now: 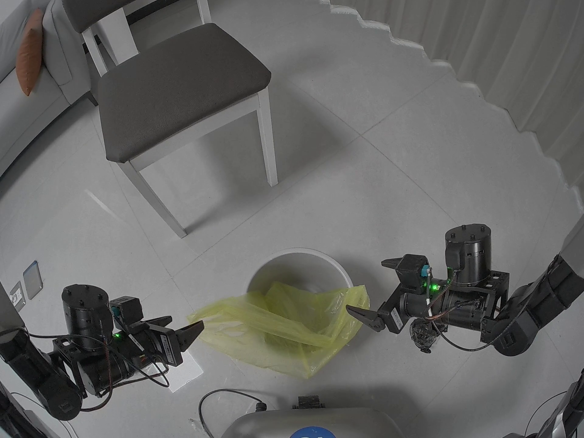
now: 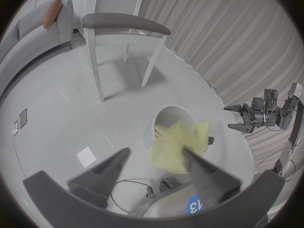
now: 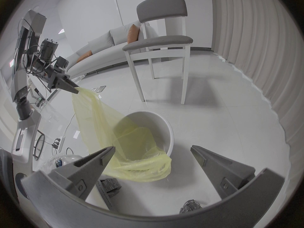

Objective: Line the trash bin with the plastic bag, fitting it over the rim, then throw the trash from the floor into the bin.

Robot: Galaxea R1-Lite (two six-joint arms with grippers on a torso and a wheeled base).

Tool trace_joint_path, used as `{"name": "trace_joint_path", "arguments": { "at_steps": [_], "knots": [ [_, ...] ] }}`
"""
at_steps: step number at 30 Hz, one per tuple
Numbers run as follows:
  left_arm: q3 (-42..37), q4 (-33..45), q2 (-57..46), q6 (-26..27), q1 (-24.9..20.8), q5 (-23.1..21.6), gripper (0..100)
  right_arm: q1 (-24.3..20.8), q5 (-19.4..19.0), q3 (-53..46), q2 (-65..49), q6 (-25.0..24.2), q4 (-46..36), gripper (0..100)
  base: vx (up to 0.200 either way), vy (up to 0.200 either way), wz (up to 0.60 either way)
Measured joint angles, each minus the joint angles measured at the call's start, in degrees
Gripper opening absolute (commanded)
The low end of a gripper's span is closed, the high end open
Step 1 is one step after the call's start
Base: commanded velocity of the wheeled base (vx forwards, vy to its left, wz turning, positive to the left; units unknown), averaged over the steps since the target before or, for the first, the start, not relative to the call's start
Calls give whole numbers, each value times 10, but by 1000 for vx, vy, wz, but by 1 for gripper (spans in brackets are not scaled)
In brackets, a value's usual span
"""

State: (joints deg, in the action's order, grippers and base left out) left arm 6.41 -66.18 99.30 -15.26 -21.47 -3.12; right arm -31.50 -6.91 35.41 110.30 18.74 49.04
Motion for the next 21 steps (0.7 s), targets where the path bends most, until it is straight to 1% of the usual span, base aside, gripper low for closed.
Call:
{"name": "trace_joint_path", "arguments": {
  "at_steps": [7,9,16,21],
  "knots": [
    [-3,-14,8,1,12,0,100,-9,-39,-13,22,36,6,100,0,0,0],
    [-5,-18,9,2,15,-1,100,-14,-43,-14,32,38,18,100,0,0,0],
    [-22,-39,10,1,22,-3,100,-43,-49,-8,94,58,115,100,0,0,0],
    [-38,-63,11,2,22,-5,100,-63,-50,-4,123,78,123,100,0,0,0]
  ]
}}
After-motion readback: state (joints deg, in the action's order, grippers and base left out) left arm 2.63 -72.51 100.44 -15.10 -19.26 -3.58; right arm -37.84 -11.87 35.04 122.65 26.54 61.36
